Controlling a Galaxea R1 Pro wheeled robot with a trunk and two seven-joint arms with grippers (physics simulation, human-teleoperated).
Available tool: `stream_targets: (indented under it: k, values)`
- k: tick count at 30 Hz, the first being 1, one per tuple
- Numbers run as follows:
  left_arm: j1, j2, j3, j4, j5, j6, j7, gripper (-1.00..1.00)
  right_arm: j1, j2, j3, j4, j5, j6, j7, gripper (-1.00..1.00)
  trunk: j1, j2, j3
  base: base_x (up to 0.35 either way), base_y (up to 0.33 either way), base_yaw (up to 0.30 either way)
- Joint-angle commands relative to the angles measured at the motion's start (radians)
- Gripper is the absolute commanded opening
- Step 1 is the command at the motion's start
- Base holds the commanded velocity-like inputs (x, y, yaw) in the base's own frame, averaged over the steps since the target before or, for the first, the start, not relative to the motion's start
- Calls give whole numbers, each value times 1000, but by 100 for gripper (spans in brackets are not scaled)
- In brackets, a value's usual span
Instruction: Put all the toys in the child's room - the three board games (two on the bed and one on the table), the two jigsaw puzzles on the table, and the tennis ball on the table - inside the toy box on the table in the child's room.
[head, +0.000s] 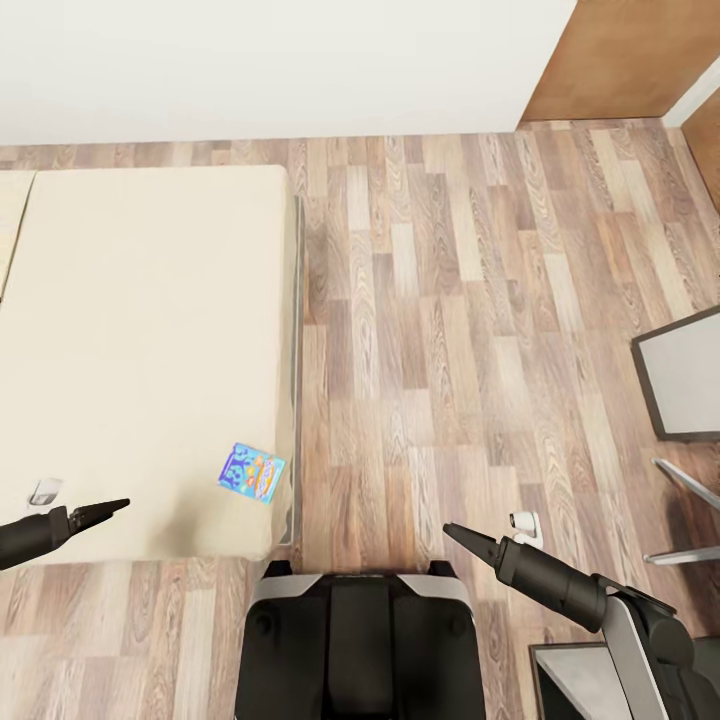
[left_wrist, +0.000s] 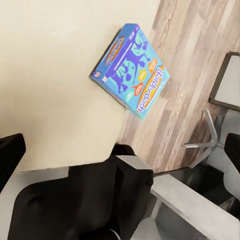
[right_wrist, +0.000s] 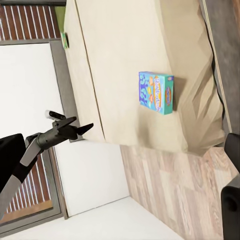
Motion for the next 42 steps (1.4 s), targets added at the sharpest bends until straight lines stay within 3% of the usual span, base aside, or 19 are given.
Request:
stream_targets:
  k: [1, 42]
  values:
    - [0, 0, 0, 0, 2, 8, -2, 100, 0, 0, -1, 0, -1, 5, 2, 100, 0, -1, 1, -132, 0, 0]
    - [0, 0, -2, 0, 2, 7, -2, 100, 0, 0, 0, 2, -1, 3, 0, 100, 0, -1, 67, -9, 0, 0]
